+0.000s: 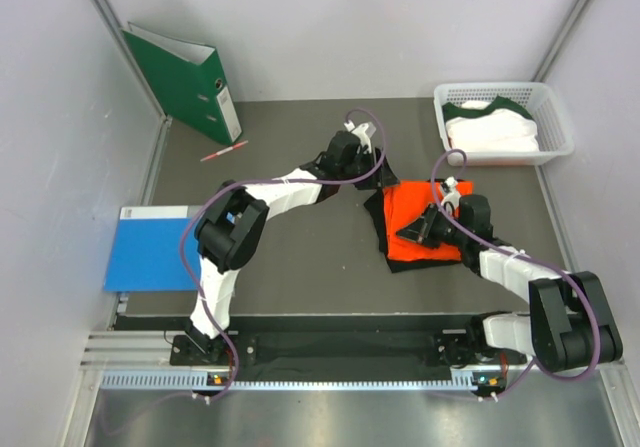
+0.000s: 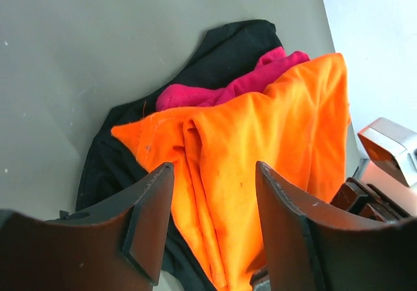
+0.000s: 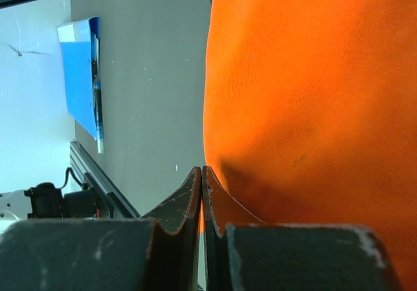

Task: Fold and stack the t-shirts
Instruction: Put the neatly folded tshirt into the corner of the board with the right arm

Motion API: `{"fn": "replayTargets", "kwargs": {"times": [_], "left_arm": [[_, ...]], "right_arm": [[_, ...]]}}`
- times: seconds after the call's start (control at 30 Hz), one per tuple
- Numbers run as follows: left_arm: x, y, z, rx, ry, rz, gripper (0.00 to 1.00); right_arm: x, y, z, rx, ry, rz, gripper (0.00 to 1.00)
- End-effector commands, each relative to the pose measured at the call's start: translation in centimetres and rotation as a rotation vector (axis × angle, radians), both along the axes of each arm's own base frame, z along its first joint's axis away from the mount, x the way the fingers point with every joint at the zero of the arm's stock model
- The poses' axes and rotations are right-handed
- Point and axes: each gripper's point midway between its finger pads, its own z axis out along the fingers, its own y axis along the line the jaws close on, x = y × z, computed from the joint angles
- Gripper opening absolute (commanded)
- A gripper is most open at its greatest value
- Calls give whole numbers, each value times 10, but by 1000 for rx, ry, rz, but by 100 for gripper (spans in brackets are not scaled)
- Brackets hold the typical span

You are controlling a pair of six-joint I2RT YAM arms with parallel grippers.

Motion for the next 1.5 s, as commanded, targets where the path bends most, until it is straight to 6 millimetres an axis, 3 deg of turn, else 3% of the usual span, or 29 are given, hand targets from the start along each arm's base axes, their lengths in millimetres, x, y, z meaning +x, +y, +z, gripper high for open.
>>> {"fn": "replayTargets", "kwargs": {"times": [0.0, 0.33, 0.5, 0.63, 0.83, 0.97, 1.0, 1.13, 1.2, 1.33, 1.47], "left_arm": [[9, -17, 19, -78, -45, -32, 56], [11, -29, 1, -79, -20, -52, 50], [14, -30, 5, -83, -33, -46, 33], [17, -31, 7, -82, -42, -42, 26], [19, -31, 12, -81, -53, -48, 0], [16, -24, 14, -69, -66, -31, 0], [18, -21, 25, -72, -87, -16, 0], [16, -5, 29, -34, -114, 32, 0], [17, 4, 41, -26, -146, 63, 0], [20, 16, 42, 5, -171, 114, 0], [23, 16, 29, 36, -153, 108, 0]], "right_arm": [[1, 3, 3, -9, -42, 19, 0], [-3, 4, -7, -3, -19, 26, 0], [-3, 4, -8, 1, -17, 28, 0], [-4, 4, -8, 1, -21, 30, 0], [-4, 4, -9, 3, -15, 29, 0], [-4, 4, -8, 2, -20, 29, 0], [-5, 4, -8, 3, -19, 31, 0], [-6, 5, -9, 1, -17, 35, 0], [-5, 5, -9, 3, -16, 34, 0], [-5, 5, -8, 5, -18, 37, 0], [-5, 5, -10, 5, -12, 38, 0]]}}
